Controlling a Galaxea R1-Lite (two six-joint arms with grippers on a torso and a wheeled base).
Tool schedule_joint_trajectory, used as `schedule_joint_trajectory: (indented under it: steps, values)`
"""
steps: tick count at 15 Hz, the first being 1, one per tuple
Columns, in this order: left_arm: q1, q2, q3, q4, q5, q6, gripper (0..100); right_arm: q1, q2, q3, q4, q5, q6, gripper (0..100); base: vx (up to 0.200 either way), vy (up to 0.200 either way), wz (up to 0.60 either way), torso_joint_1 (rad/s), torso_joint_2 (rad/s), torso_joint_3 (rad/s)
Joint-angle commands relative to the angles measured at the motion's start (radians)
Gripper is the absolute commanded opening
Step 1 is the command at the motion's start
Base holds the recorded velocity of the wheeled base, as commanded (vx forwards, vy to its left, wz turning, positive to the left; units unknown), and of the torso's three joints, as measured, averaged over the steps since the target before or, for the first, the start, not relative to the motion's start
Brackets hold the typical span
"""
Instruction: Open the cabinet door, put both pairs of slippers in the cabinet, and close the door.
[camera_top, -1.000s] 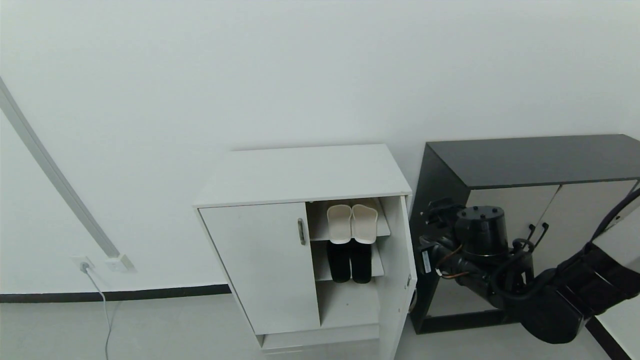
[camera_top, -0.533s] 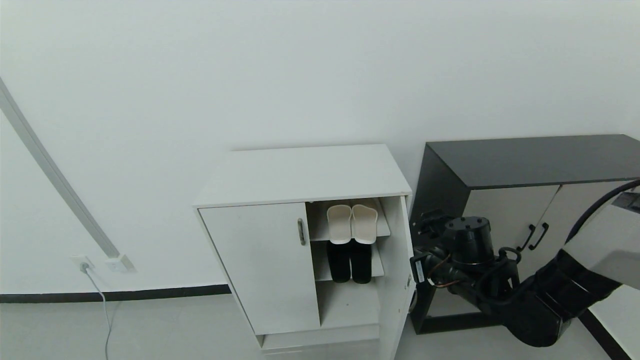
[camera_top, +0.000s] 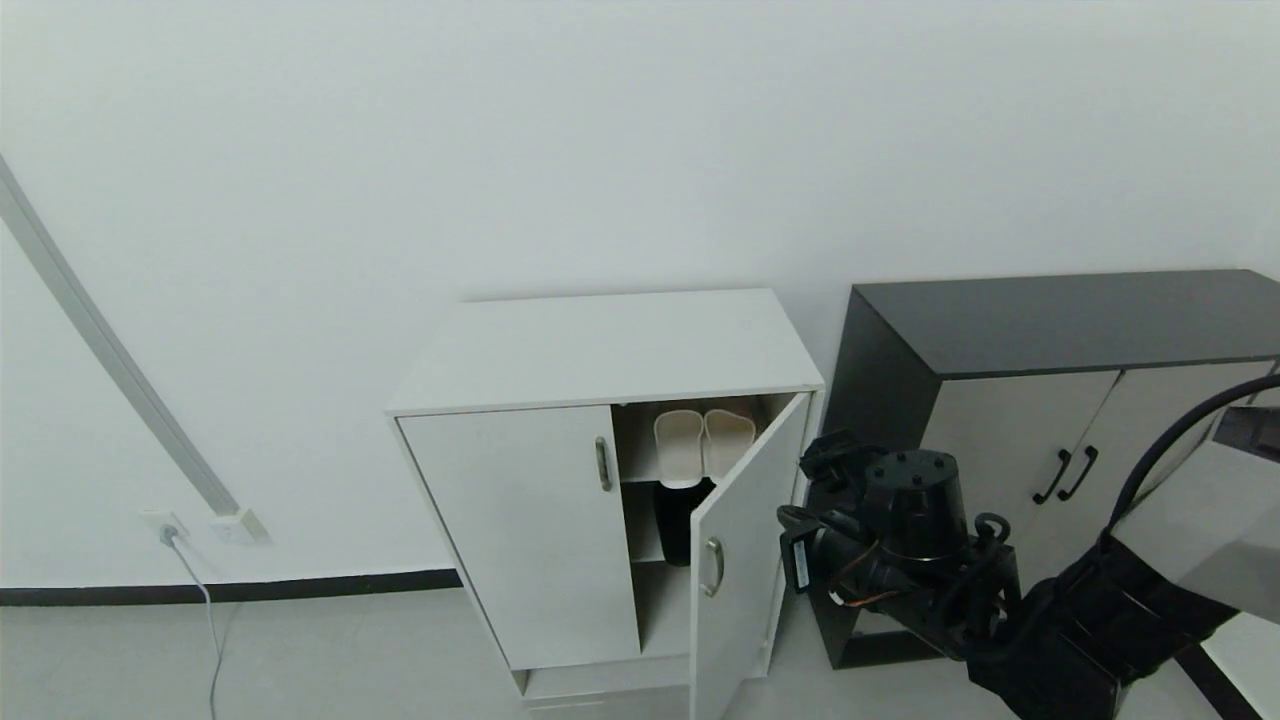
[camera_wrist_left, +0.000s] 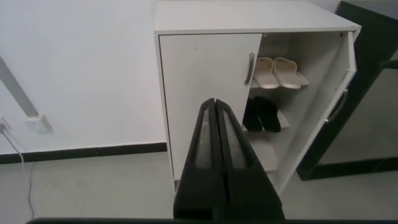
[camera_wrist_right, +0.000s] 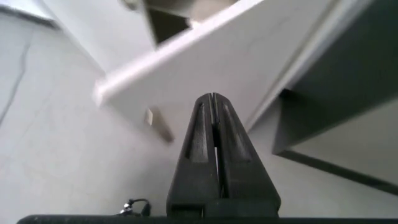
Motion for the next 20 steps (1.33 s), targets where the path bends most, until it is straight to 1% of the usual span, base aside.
schedule_joint_trajectory:
  steps: [1,4,9,11,13,19,20]
  values:
    - [-0.001,0.0,0.0,0.0,0.0,0.0,0,0.002,-0.006,0.012,-0.013,0.001,-0.003,0,0.0,0.0,0.0,0.0,0.0,0.0]
    - [0.0,0.0,0.0,0.0,0.0,0.0,0,0.011,0.0,0.012,-0.015,-0.004,-0.014,0,0.0,0.0,0.0,0.0,0.0,0.0]
    - [0.0,0.0,0.0,0.0,0.0,0.0,0,0.012,0.003,0.026,-0.016,0.001,-0.015,0,0.0,0.0,0.6,0.004,0.0,0.0]
    - [0.0,0.0,0.0,0.0,0.0,0.0,0,0.011,0.016,0.026,-0.021,0.007,-0.015,0,0.0,0.0,0.0,0.0,0.0,0.0]
    - [0.0,0.0,0.0,0.0,0.0,0.0,0,0.008,0.039,0.029,-0.056,0.005,-0.017,0,0.0,0.0,0.0,0.0,0.0,0.0]
    - [0.0,0.0,0.0,0.0,0.0,0.001,0,0.005,0.065,0.078,-0.059,0.005,-0.046,0,0.0,0.0,0.0,0.0,0.0,0.0]
    - [0.0,0.0,0.0,0.0,0.0,0.001,0,0.006,0.066,0.086,-0.059,0.005,-0.046,0,0.2,0.0,0.0,0.007,0.0,-0.002]
